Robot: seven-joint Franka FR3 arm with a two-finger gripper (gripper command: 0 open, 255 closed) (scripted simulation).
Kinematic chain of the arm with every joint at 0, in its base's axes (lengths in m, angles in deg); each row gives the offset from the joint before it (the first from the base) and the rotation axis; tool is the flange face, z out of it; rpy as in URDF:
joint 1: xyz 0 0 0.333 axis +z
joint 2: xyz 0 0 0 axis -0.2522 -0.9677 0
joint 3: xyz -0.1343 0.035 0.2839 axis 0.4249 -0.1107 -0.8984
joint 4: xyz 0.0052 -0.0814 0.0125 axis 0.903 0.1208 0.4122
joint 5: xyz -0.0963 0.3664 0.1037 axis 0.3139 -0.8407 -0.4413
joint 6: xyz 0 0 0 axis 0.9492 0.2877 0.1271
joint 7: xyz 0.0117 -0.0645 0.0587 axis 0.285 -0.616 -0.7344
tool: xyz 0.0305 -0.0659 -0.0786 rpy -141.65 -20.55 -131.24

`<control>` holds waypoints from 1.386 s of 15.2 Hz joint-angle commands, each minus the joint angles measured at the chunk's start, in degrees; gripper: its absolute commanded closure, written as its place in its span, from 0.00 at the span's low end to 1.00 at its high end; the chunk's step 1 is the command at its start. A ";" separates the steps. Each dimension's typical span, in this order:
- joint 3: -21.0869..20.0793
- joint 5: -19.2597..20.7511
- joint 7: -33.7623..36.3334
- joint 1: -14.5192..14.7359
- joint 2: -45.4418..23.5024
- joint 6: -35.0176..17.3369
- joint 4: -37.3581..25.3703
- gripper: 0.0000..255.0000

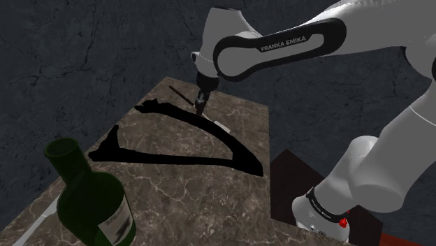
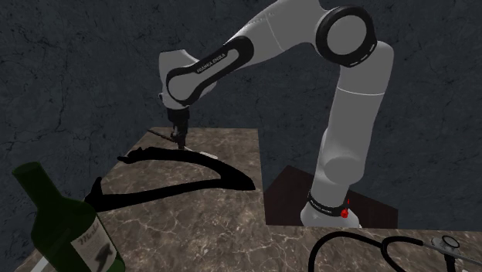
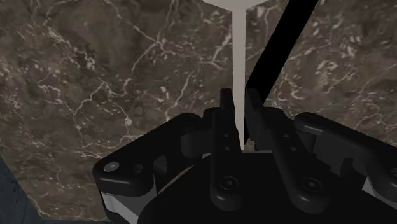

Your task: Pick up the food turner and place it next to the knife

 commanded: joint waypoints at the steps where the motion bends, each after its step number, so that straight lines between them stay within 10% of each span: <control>1: -1.45 0.31 3.17 1.45 -0.44 0.25 -0.73 1.00; 21: -11.02 8.38 31.16 17.38 -19.24 7.12 -25.38 1.00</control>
